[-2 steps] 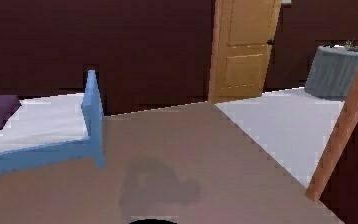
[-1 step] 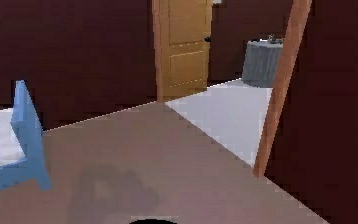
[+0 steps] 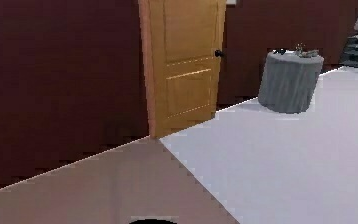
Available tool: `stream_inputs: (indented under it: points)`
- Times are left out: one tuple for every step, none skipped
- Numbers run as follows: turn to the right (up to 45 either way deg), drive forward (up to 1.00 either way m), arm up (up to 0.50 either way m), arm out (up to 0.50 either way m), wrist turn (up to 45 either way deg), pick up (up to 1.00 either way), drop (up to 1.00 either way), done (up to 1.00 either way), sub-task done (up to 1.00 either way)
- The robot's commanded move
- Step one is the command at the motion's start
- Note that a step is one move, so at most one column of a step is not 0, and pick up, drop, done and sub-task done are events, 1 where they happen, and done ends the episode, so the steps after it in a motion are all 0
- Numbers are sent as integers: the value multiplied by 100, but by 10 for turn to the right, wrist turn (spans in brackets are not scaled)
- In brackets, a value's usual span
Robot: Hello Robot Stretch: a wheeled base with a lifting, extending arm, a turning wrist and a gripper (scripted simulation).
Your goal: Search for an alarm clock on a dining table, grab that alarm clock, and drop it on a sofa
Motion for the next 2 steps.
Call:
stream_inputs:
  points:
    - [60,0,0,0,0,0,0,0,0]
    - [0,25,0,0,0,0,0,0,0]
